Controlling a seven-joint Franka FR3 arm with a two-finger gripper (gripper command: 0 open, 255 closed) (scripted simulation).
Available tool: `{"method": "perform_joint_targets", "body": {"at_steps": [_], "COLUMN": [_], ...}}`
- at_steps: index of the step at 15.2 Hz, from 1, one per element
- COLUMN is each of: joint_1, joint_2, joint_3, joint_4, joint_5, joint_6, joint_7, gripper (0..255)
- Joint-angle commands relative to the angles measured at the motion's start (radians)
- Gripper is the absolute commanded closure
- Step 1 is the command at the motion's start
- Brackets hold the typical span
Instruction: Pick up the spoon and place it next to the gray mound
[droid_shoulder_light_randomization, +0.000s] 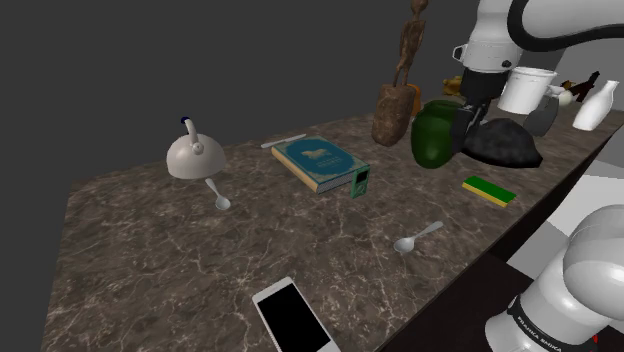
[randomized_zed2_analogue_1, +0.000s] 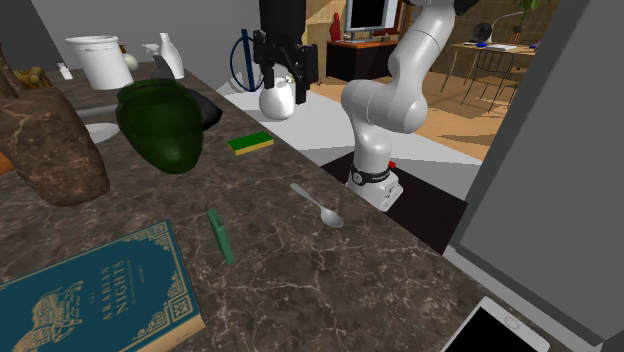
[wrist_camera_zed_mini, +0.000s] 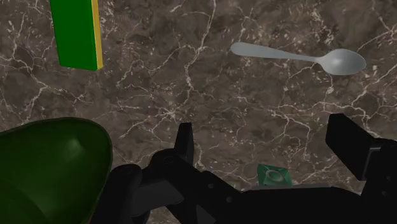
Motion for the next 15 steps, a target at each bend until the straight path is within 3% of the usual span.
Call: {"method": "perform_joint_targets", "body": {"at_steps": [1,9,15], "joint_1": [0.000,0.039,0.091], "joint_2": [0.000,-0.103,-0.085], "joint_3": [0.000,0.116,0.238], "joint_4": [0.000,-0.280,-0.433], "joint_5": [0.000,0.119,0.225], "joint_6": [0.000,0.241,0.467], "joint_7": [0.000,0.202,0.365], "gripper": [0,0,0]}}
